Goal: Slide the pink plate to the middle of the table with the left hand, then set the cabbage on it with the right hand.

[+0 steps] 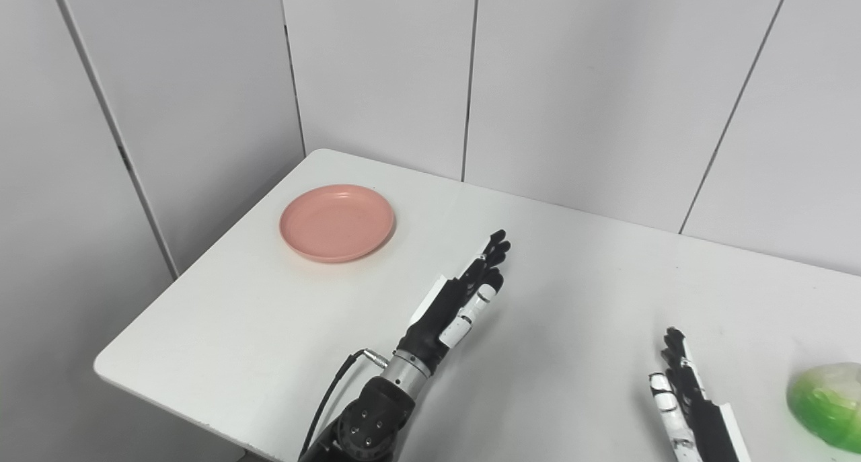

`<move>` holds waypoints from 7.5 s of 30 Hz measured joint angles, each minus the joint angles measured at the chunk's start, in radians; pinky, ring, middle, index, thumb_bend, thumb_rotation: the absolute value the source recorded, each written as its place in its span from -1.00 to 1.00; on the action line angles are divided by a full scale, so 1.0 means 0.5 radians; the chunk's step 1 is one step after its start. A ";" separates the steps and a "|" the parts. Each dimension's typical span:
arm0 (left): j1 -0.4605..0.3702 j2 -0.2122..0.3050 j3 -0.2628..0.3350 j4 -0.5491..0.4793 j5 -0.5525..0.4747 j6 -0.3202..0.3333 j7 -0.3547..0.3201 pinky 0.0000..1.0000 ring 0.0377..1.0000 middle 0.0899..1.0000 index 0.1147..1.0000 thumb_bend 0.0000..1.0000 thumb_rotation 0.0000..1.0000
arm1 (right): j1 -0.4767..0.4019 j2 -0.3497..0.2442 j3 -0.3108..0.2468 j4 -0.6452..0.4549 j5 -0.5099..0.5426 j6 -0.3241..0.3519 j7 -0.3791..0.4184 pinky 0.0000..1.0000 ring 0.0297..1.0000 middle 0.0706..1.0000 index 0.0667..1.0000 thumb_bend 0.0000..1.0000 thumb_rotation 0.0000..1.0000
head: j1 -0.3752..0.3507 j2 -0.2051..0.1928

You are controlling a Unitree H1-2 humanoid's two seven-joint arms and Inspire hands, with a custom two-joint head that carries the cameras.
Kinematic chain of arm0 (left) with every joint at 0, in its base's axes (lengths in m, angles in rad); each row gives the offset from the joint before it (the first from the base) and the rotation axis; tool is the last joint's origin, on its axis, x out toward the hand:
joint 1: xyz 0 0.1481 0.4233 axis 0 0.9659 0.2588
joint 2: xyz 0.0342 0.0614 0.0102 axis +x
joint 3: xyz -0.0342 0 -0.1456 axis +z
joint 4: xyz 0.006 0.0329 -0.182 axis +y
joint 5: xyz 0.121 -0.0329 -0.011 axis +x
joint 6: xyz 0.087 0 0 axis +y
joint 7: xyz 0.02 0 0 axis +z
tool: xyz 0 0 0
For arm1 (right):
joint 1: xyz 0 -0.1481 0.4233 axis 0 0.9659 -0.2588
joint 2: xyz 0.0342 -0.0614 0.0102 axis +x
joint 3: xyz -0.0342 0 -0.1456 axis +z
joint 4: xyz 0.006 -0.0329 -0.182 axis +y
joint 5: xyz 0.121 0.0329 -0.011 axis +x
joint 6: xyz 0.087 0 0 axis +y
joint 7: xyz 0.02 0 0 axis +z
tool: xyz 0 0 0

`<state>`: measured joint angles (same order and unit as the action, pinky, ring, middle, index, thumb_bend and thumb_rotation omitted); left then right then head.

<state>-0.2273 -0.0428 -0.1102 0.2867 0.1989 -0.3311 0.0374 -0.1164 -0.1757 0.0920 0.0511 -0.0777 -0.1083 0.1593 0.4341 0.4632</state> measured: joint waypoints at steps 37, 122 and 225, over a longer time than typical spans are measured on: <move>-0.217 0.404 0.411 -0.988 -0.536 1.078 -0.210 0.89 0.86 0.84 0.83 -0.04 1.00 | 0.115 0.086 0.005 -0.194 -0.062 0.159 -0.010 1.00 1.00 1.00 1.00 -0.79 1.00 | -0.006 0.144; -0.690 0.967 0.919 0.983 -0.812 0.737 -0.063 0.89 0.87 0.85 0.83 -0.19 1.00 | 0.165 0.075 0.006 -0.298 -0.072 0.259 -0.008 1.00 1.00 1.00 1.00 -0.75 1.00 | -0.052 0.236; -0.029 0.250 0.272 -0.464 -1.146 1.412 -0.559 0.88 0.90 0.89 0.85 -0.24 1.00 | 0.113 0.260 0.086 -0.283 -0.358 0.296 -0.251 0.92 0.97 0.97 0.95 -0.27 1.00 | -1.086 0.583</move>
<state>-0.2420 0.0822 0.0260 0.0548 -0.3739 0.3749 -0.2423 -0.0597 -0.0458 0.1348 -0.0905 -0.2567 0.0395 0.0339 -0.1088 0.7547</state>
